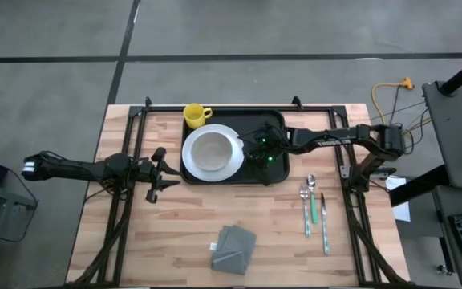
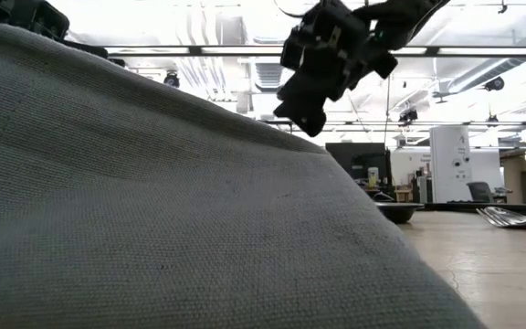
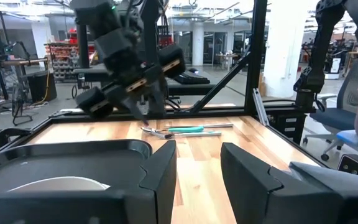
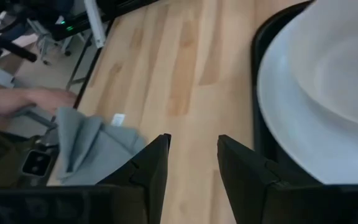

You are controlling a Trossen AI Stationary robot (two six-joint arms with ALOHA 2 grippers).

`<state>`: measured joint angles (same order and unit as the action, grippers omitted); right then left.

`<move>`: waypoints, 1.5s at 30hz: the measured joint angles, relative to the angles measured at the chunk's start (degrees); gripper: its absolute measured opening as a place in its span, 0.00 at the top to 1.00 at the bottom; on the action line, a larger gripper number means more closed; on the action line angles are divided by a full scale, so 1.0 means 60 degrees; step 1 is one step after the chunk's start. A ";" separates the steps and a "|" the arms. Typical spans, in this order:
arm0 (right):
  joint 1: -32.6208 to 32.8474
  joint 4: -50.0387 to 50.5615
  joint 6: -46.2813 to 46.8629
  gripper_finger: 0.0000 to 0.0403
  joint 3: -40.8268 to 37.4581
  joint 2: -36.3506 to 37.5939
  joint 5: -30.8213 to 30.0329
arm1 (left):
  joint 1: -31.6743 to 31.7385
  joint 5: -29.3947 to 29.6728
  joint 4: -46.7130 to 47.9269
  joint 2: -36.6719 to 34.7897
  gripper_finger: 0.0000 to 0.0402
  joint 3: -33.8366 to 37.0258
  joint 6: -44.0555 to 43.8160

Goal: Set up tray
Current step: Put the gray napkin on the right side of the white plate

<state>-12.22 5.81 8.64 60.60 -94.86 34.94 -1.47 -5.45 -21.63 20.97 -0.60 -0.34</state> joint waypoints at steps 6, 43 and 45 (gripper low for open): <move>0.0320 0.0384 0.0026 0.70 -0.0004 0.0321 0.0000 | 0.0000 0.0000 0.0000 0.0000 0.73 0.0000 0.0000; 0.3385 0.0902 -0.1643 0.72 0.0004 0.0770 -0.0006 | 0.0003 0.0000 0.0000 0.0000 0.73 -0.0003 -0.0001; 0.3676 0.0511 -0.2062 0.72 0.0004 0.0770 -0.0005 | 0.0003 0.0000 0.0000 0.0000 0.73 -0.0003 -0.0002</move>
<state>9.84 8.88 -3.73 60.62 -90.24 34.91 -1.45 -5.45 -21.63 20.97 -0.62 -0.35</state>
